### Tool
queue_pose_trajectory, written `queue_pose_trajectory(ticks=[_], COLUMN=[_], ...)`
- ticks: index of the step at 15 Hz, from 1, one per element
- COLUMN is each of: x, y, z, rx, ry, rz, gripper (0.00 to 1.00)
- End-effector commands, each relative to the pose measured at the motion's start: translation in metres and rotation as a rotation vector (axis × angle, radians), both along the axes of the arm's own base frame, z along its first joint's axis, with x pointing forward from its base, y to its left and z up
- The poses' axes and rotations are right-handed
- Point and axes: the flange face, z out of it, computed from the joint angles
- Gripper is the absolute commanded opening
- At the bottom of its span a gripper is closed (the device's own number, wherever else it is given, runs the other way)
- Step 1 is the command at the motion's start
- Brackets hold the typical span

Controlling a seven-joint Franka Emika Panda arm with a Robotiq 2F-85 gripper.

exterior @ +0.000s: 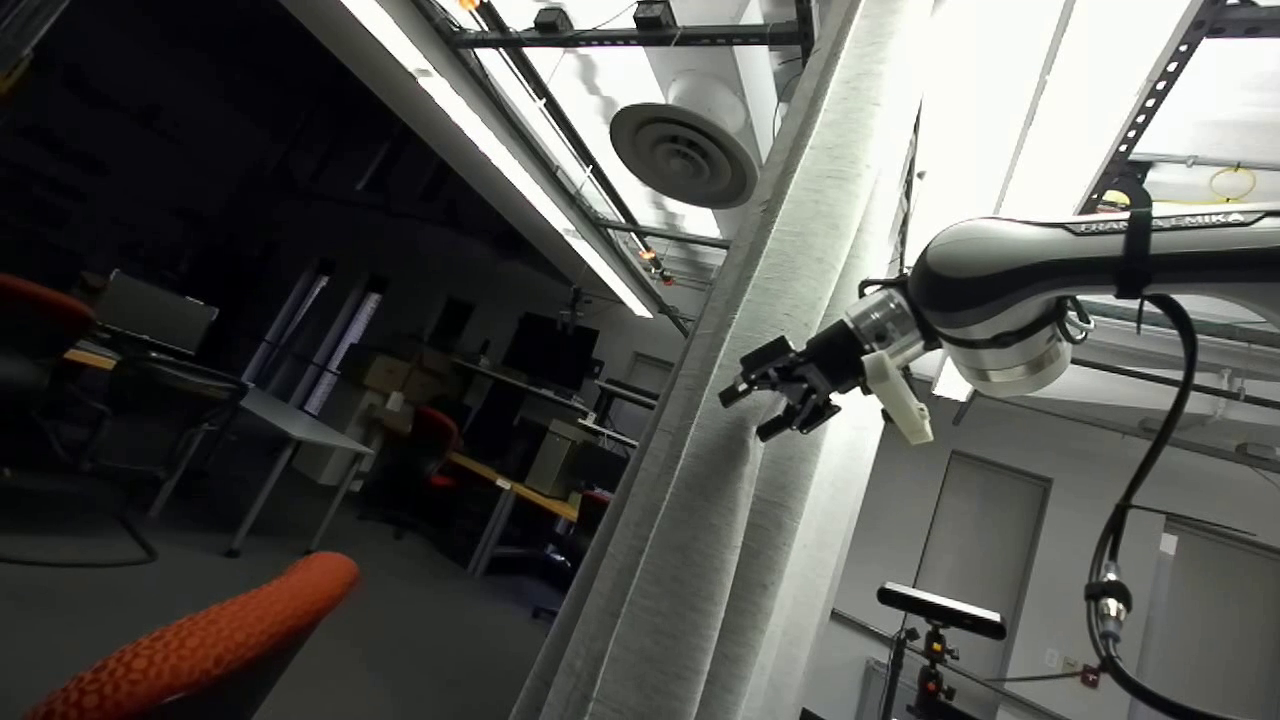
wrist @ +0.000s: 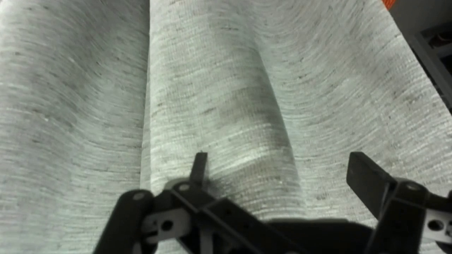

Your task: Draw the curtain closed

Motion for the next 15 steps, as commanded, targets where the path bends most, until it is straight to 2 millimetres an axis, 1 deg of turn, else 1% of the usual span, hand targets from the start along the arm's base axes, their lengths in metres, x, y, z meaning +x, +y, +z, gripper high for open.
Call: queue_pose_trajectory(ticks=[1,4,6,9,15], x=[0.009,0.009,0.009,0.007,0.006], y=[0.001,-0.011,-0.015,-0.016,-0.010], z=[0.016,0.027,0.033,0.039,0.051], rx=[0.013,0.044,0.057,0.069,0.103], ry=[-0.115,-0.222,-0.281,-0.368,-0.511], rz=[-0.046,-0.112,-0.138,-0.166,-0.207], gripper=[1.00,1.00,1.00,1.00,1.00])
